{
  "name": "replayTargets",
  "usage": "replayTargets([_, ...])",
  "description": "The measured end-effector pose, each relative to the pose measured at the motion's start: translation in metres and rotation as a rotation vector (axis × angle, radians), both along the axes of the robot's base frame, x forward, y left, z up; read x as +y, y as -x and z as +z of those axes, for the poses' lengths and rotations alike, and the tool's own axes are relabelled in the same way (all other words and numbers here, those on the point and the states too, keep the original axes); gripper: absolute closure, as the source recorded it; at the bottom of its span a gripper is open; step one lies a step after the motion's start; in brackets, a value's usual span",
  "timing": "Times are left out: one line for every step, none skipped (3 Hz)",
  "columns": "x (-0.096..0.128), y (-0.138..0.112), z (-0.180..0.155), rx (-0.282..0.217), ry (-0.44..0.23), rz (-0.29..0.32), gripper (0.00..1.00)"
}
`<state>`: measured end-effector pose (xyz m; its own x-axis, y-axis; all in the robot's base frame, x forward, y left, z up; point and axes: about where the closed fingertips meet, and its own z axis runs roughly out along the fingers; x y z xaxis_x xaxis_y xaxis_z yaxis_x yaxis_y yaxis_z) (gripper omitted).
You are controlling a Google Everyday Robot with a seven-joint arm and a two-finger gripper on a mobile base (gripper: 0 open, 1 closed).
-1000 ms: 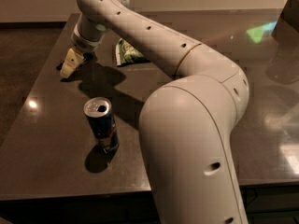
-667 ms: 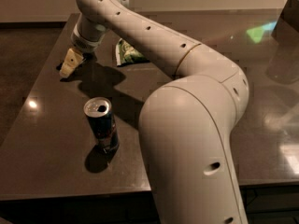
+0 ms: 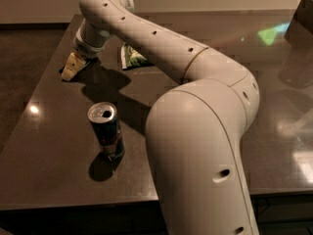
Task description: Move rxbar blueberry near redbull can
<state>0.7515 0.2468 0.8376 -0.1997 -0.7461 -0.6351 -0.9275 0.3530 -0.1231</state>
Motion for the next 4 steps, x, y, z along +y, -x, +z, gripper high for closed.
replayTargets([0.002,0.001,-0.003,0.042,-0.027,-0.029,0.39])
replayTargets([0.007,0.006,0.004,0.075,-0.072,-0.043,0.72])
replayTargets([0.009,0.009,0.011,0.082,-0.092,-0.046,0.95])
replayTargets([-0.004,0.029,0.028,0.080,-0.114,-0.066,1.00])
